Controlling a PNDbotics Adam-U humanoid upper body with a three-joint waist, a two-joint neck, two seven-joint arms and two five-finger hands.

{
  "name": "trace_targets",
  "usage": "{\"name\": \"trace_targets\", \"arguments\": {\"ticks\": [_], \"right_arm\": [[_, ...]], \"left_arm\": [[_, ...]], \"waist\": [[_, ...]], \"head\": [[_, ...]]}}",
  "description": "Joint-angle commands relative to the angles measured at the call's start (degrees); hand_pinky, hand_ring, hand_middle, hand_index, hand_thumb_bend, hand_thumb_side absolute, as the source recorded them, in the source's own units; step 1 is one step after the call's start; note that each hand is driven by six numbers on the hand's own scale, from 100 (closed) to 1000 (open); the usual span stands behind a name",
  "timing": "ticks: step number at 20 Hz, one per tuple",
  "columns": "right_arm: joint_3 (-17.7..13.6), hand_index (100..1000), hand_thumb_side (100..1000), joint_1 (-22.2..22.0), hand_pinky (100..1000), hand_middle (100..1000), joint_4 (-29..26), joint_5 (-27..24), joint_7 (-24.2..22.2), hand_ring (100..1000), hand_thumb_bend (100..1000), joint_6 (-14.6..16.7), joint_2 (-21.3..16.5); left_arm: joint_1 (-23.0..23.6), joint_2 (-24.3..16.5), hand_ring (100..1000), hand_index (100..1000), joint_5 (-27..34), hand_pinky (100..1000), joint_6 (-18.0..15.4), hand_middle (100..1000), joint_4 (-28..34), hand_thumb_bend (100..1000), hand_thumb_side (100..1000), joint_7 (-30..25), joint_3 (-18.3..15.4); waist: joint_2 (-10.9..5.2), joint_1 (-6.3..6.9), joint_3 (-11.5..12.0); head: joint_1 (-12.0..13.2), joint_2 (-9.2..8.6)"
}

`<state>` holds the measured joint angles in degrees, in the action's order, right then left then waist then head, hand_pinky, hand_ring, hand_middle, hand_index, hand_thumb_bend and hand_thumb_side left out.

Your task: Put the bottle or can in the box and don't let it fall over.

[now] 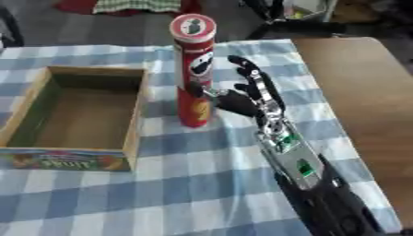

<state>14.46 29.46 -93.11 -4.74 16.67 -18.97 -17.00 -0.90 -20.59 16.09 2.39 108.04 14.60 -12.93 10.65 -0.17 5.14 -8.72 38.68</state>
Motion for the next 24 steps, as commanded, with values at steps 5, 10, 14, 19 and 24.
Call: {"name": "trace_targets", "arguments": {"ticks": [5, 10, 14, 19, 24], "right_arm": [[0.49, 886, 471, 4.96, 879, 983, 5.36, -2.47, -2.13, 1000, 1000, 0.95, 0.63], [-0.34, 894, 490, 6.93, 879, 980, 8.0, -1.52, -0.78, 1000, 1000, 2.1, 1.11], [-1.0, 894, 498, 8.6, 881, 977, 10.44, 1.75, 1.67, 1000, 1000, 2.74, 1.73], [-1.75, 893, 511, 10.25, 879, 970, 13.41, 3.72, 4.34, 1000, 1000, 3.25, 2.87], [-2.03, 875, 512, 11.62, 869, 956, 15.71, 2.72, 6.29, 1000, 1000, 4.31, 4.06]], "left_arm": [[-0.54, -0.78, 893, 796, 0.12, 1000, -0.07, 871, 0.55, 416, 591, -0.33, -0.07], [-0.63, -0.58, 893, 797, 0.17, 1000, -0.04, 871, 0.55, 415, 591, -0.48, 0.04], [-0.7, -0.39, 894, 796, 0.22, 1000, -0.02, 871, 0.57, 414, 592, -0.62, 0.14], [-0.87, -0.18, 894, 795, 0.27, 1000, 0.0, 871, 0.59, 411, 595, -0.78, 0.23], [-1.23, 0.01, 895, 795, 0.33, 1000, 0.01, 871, 0.62, 410, 595, -0.97, 0.37]], "waist": [[-0.12, 0.4, 0.44], [0.12, 0.47, 0.67], [0.35, 0.58, 0.81], [0.89, 0.78, 1.05], [1.53, 1.02, 1.35]], "head": [[-0.74, -0.92], [-1.18, -1.3], [-1.54, -1.64], [-2.05, -2.1], [-2.56, -2.49]]}}
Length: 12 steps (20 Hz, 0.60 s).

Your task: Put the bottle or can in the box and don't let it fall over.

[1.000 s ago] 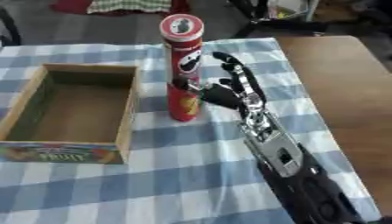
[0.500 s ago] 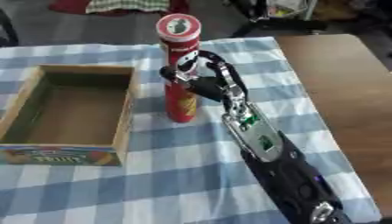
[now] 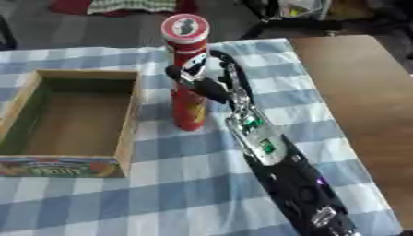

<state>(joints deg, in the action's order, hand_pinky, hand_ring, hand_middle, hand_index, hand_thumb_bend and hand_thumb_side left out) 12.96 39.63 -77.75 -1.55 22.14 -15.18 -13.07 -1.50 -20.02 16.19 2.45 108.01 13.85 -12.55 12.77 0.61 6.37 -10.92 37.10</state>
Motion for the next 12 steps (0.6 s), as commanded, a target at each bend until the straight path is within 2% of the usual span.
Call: {"name": "trace_targets", "arguments": {"ticks": [1, 7, 12], "right_arm": [[-0.48, 873, 511, 1.68, 869, 955, 0.68, -1.13, 0.79, 1000, 1000, 0.75, 0.34], [-0.23, 866, 496, 2.71, 877, 954, 1.58, -3.84, 0.24, 1000, 1000, 1.84, 1.06], [-0.54, 870, 480, 2.83, 881, 952, 2.42, -3.57, 1.91, 1000, 1000, 1.75, 1.26]], "left_arm": [[-0.72, -0.55, 895, 795, 0.25, 1000, -0.05, 871, 0.66, 409, 595, -0.24, 0.01], [-1.14, -0.43, 896, 795, 0.33, 1000, 0.0, 871, 0.69, 408, 598, -0.43, 0.18], [-1.18, -0.33, 896, 795, 0.25, 1000, -0.03, 871, 0.73, 405, 599, -0.51, 0.14]], "waist": [[-0.48, 0.28, 0.18], [-0.01, 0.3, 0.51], [0.26, 0.2, 0.79]], "head": [[-0.43, -0.97], [-0.72, -1.33], [-0.93, -1.63]]}}
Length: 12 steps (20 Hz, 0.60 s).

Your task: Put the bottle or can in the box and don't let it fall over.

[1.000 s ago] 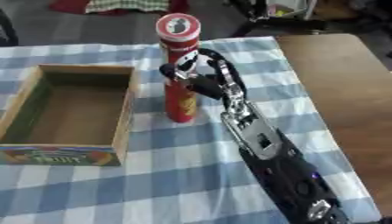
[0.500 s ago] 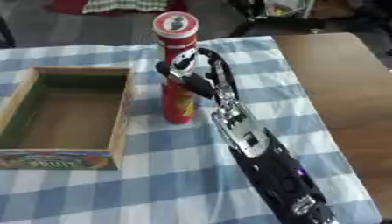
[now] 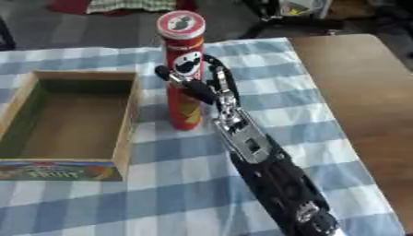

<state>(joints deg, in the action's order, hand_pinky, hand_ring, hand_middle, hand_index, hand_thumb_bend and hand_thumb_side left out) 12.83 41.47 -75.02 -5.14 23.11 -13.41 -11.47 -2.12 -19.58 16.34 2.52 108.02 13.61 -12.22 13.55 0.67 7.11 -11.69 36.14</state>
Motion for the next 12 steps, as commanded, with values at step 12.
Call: {"name": "trace_targets", "arguments": {"ticks": [12], "right_arm": [[-0.95, 887, 486, 1.82, 902, 968, 0.28, -1.22, 1.15, 1000, 1000, 2.81, 0.31]], "left_arm": [[-0.88, -0.68, 897, 795, 0.09, 1000, -0.04, 872, 0.72, 401, 602, -0.65, 0.01]], "waist": [[-0.06, 0.27, 0.16]], "head": [[-0.78, -1.6]]}}
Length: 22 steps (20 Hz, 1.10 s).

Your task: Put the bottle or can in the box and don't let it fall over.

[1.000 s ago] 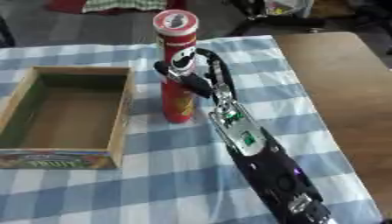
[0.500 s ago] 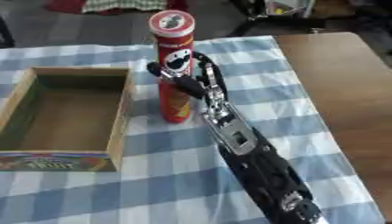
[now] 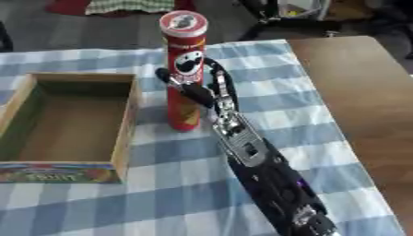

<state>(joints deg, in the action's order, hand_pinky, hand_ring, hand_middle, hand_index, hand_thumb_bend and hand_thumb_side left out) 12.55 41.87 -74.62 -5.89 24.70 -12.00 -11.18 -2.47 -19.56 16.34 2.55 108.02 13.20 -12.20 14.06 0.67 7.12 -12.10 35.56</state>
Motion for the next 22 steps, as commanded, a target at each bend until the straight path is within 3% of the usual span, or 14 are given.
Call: {"name": "trace_targets", "arguments": {"ticks": [1, 13, 22], "right_arm": [[-0.78, 885, 486, 1.61, 901, 967, 0.19, -0.28, -0.59, 1000, 1000, 2.02, 0.04], [-1.63, 879, 504, 3.16, 898, 970, 1.46, -0.24, -2.57, 1000, 1000, 5.13, 0.37], [-2.18, 820, 440, 4.85, 852, 891, 4.13, 0.82, 0.88, 979, 1000, 2.32, 0.63]], "left_arm": [[-0.55, -0.68, 898, 795, 0.1, 1000, -0.07, 872, 0.71, 401, 602, -0.26, 0.0], [-0.72, -0.57, 898, 794, 0.18, 1000, -0.1, 871, 0.67, 393, 604, -0.53, 0.09], [-0.78, -0.49, 899, 794, 0.19, 1000, -0.11, 871, 0.68, 390, 603, -0.7, 0.1]], "waist": [[-0.52, 0.3, 0.17], [-0.15, 0.55, 0.23], [-0.01, 0.49, 0.41]], "head": [[-0.45, -1.11], [-1.06, -1.42], [-1.64, -1.4]]}}
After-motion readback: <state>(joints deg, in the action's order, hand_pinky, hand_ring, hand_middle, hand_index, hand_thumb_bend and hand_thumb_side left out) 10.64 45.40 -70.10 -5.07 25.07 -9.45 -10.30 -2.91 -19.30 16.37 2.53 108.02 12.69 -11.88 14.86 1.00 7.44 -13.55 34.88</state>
